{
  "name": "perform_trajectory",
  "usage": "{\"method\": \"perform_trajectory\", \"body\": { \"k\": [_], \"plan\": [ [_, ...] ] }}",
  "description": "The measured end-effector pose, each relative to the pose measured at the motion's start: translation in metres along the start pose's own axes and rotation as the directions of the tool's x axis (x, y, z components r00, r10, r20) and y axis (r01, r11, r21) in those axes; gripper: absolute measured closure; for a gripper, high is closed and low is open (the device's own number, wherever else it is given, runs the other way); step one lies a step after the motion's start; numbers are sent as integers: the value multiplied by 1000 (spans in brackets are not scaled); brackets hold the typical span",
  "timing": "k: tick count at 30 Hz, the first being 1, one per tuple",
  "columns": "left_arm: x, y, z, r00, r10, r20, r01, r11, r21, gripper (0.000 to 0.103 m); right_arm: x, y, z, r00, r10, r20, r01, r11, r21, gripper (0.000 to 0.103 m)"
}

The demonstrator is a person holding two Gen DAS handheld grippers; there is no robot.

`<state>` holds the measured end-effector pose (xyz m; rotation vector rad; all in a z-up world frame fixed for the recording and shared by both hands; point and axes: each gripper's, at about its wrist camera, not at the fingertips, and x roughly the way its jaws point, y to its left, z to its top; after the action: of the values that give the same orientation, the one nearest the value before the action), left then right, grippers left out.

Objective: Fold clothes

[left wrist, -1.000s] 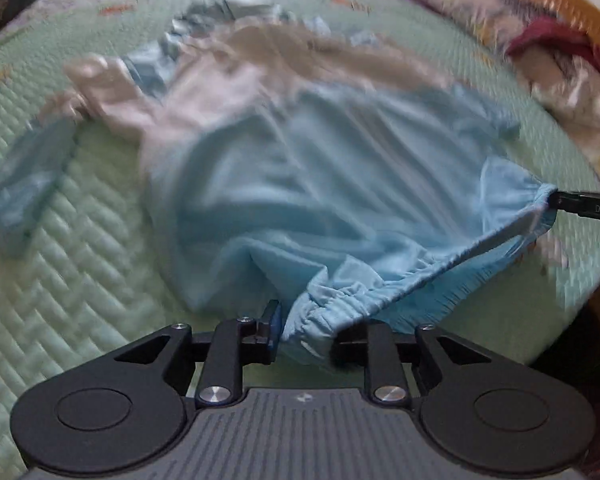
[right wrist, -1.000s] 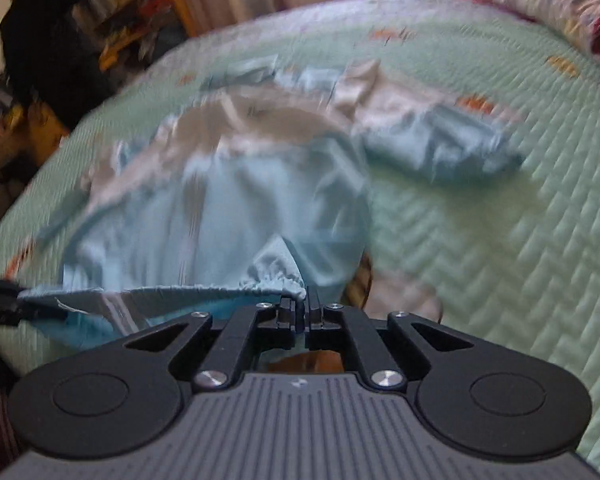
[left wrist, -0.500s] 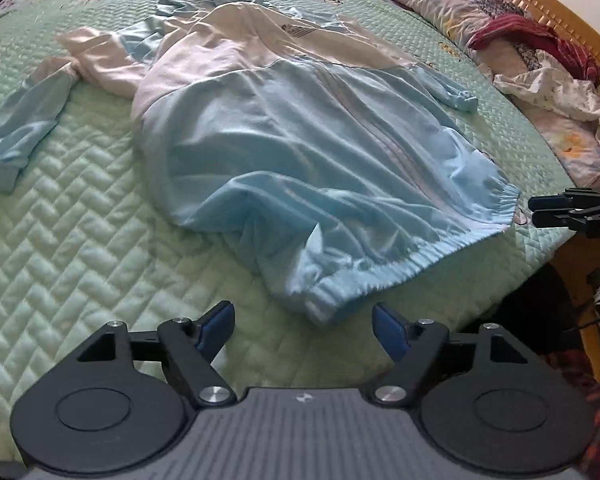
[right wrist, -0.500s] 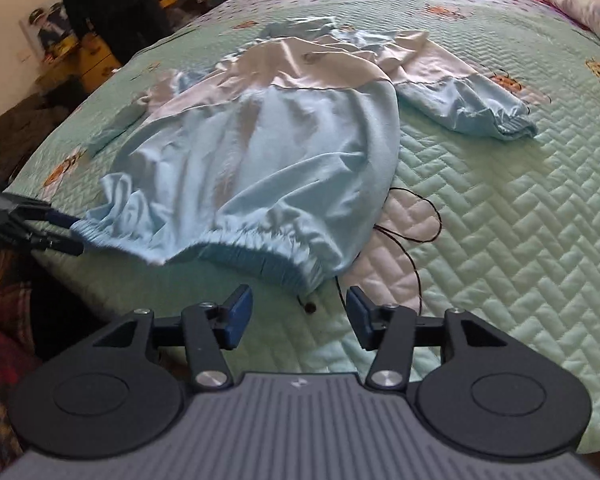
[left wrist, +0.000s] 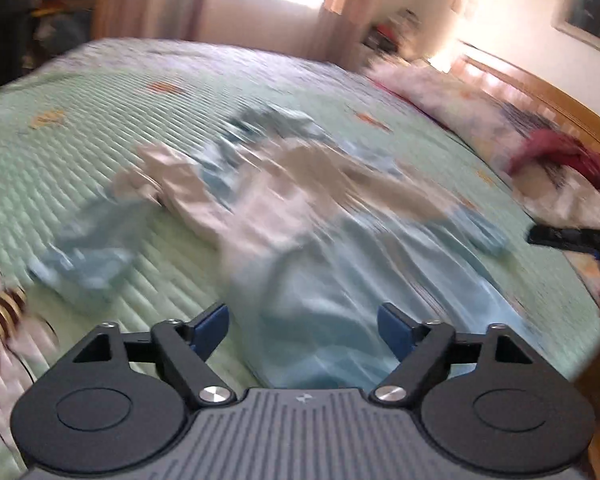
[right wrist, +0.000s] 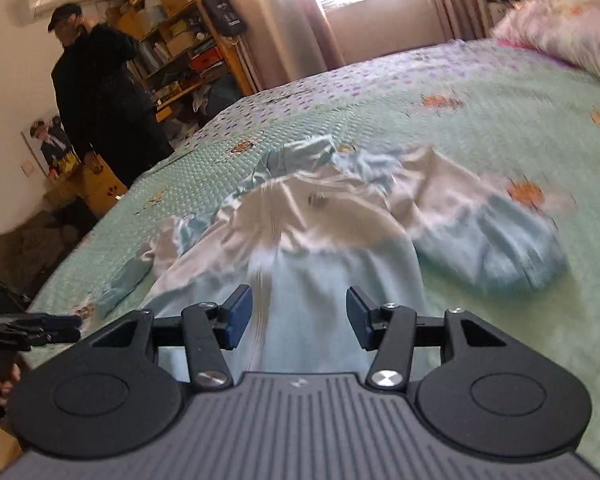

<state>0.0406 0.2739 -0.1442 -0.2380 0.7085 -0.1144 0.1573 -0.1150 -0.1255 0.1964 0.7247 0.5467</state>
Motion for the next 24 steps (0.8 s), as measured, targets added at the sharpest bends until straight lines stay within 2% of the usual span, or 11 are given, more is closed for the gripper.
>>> {"method": "perform_trajectory", "body": {
  "k": [3, 6, 9, 13, 15, 17, 18, 20, 21, 22, 24],
  "plan": [
    [19, 26, 18, 992, 113, 58, -110, 993, -37, 18, 23, 4, 27, 999, -7, 41, 7, 1000, 6, 49],
    [42, 60, 31, 956, 286, 71, -283, 958, -41, 18, 51, 8, 50, 999, -14, 45, 13, 1000, 15, 49],
    [57, 92, 39, 938, 341, 57, -339, 940, -40, 20, 72, 16, 62, 999, -29, 46, 29, 1000, 8, 49],
    [96, 117, 45, 940, 340, -35, -336, 937, 99, 20, 89, 24, 52, 1000, -21, 16, 20, 999, 31, 49],
    [113, 130, 48, 953, 291, -86, -282, 953, 108, 13, 95, 28, 45, 1000, -24, -3, 24, 999, 45, 49],
    [121, 139, 55, 959, 268, -90, -261, 962, 79, 12, 97, 30, 36, 999, -33, -22, 34, 998, 49, 49],
    [125, 141, 59, 963, 252, -97, -246, 967, 73, 18, 97, 31, 32, 999, -42, -27, 43, 998, 49, 49],
    [128, 138, 67, 972, 216, -95, -207, 974, 95, 45, 96, 30, 25, 998, -55, -39, 58, 996, 62, 49],
    [128, 136, 70, 975, 200, -91, -192, 977, 97, 75, 95, 28, 22, 997, -62, -43, 65, 995, 75, 49],
    [128, 135, 74, 978, 189, -91, -182, 980, 84, 92, 95, 26, 20, 996, -69, -47, 73, 993, 88, 49],
    [128, 133, 81, 981, 178, -80, -175, 983, 50, 93, 93, 24, 14, 995, -86, -45, 90, 989, 116, 49]
  ]
}}
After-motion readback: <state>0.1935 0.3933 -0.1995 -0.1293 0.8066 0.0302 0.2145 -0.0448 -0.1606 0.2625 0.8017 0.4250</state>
